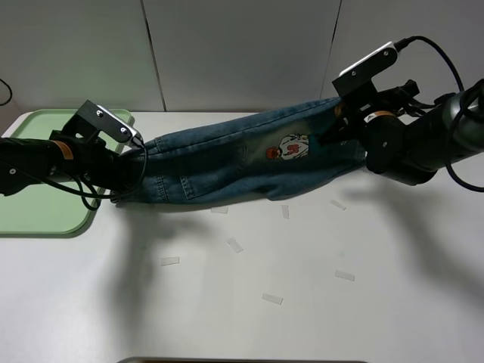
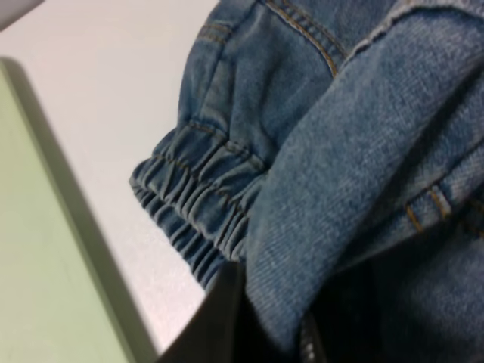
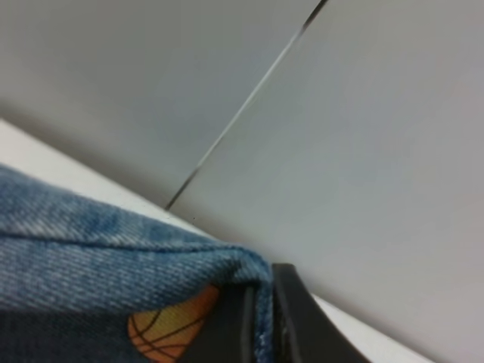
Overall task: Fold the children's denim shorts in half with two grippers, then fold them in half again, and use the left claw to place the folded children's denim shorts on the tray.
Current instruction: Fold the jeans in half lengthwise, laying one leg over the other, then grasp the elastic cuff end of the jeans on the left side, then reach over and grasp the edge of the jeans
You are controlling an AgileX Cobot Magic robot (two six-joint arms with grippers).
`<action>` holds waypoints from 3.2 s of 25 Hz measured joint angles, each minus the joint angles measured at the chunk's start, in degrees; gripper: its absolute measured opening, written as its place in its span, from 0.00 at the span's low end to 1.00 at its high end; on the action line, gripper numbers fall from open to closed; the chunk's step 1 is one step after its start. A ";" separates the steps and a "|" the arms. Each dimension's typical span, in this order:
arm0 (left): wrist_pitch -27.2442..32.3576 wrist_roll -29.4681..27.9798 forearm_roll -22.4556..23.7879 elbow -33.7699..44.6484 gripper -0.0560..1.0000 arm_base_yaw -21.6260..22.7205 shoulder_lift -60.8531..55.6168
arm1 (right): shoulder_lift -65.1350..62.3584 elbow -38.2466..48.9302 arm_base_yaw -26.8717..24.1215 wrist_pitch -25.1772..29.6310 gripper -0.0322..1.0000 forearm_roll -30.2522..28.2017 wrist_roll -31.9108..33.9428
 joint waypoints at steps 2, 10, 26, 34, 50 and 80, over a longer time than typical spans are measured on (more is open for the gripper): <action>-1.16 0.35 -0.06 0.05 0.15 0.04 0.56 | 0.81 0.00 0.00 -0.31 0.02 0.00 0.00; -5.42 4.54 -8.22 0.05 0.15 0.04 1.23 | 1.09 -0.05 0.00 -2.58 0.02 -1.13 0.00; -13.24 7.62 -10.27 0.23 0.28 0.19 1.23 | 3.73 -12.31 -0.05 6.01 0.33 -1.17 0.00; -23.76 7.62 -10.62 0.23 0.85 0.19 1.23 | 8.22 -13.30 -0.20 0.38 0.69 -0.30 -0.05; -27.42 -7.14 -10.62 0.54 0.88 0.19 -4.67 | 0.17 -13.48 -0.20 2.89 0.70 10.43 -12.20; 83.20 -17.68 -1.65 -26.43 0.88 0.19 -80.21 | -62.89 -13.65 -0.20 68.93 0.70 12.14 1.37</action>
